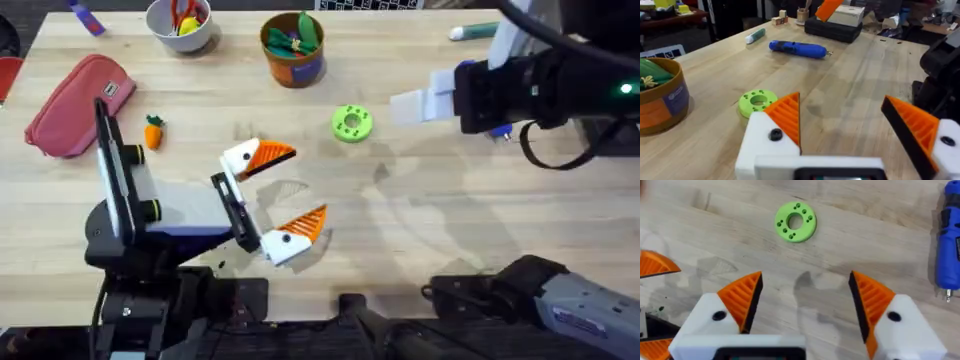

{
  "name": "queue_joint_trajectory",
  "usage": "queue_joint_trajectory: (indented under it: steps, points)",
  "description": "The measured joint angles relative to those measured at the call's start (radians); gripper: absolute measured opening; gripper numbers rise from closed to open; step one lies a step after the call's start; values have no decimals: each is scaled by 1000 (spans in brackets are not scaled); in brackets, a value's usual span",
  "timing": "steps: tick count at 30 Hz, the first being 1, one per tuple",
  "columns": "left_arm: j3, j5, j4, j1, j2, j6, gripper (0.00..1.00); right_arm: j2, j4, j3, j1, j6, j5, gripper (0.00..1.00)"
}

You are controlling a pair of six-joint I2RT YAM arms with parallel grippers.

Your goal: Pick up the gripper from the table and insert it into the empty holder that is missing its gripper. Then pick up a screw, insert it into the mounting hole, and use the screwdriver to tighten it. Finally, clean up the table by picking up the vegetable and placing it into the bucket.

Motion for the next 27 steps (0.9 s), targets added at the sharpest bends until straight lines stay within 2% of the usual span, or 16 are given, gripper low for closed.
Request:
queue_joint_trajectory:
  steps: [2, 3, 8, 9, 11, 19, 24, 27]
  points:
    - [0, 0, 0, 0, 0, 0, 999, 0, 0, 0, 0, 0, 0, 993]
    - [0, 0, 0, 0, 0, -2, 948, 0, 0, 0, 0, 0, 0, 994]
    - [0, 0, 0, 0, 0, 0, 163, 0, 0, 0, 0, 0, 0, 994]
    - [0, -1, 0, 0, 0, 5, 45, 0, 0, 0, 0, 0, 0, 994]
    - [0, 0, 0, 0, 0, 4, 10, 0, 0, 0, 0, 0, 0, 994]
    - [0, 0, 0, 0, 0, 5, 8, 0, 0, 0, -16, 8, -1, 992]
    - [0, 0, 0, 0, 0, 5, 7, 3, -7, 0, -118, -26, 0, 992]
    - [0, 0, 0, 0, 0, 4, 7, 39, -72, 28, -186, -78, 0, 993]
